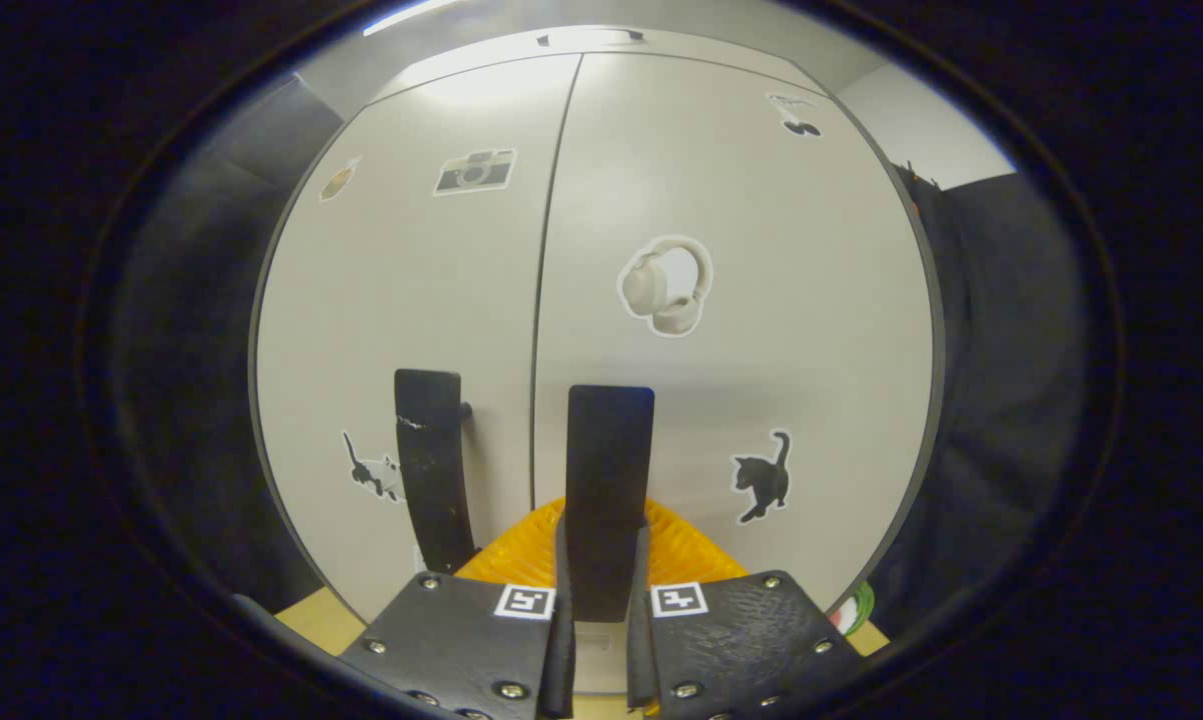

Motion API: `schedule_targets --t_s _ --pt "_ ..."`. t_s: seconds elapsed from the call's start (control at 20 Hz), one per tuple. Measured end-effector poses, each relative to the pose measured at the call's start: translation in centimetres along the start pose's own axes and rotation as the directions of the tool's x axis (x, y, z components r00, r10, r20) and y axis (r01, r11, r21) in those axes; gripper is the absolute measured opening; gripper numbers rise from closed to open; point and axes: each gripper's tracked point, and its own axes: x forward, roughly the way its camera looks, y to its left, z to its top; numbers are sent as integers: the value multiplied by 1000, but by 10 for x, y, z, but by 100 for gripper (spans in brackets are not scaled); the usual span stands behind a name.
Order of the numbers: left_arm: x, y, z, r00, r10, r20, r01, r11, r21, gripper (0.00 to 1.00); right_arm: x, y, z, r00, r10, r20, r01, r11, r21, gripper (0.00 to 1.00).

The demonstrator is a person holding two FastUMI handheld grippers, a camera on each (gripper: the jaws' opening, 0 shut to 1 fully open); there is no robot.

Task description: Open the right door of the double-door shoe cabinet with the right hand, and open the left door with the left hand.

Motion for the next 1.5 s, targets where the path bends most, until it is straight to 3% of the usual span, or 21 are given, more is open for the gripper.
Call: schedule_targets --t_s 0.8,1.15,1.5 --pt "-50 -8 -4 994 100 -47 -100 995 0 99 -42 -8 8 994 107 -10 -107 994 25 20" --pt "-88 -37 22 998 66 8 -66 998 2 99 -66 -27 9 990 138 -12 -138 989 50 20" --pt "-101 -71 28 1000 21 5 -21 999 28 98 -85 -57 10 994 110 -6 -110 993 35 19"
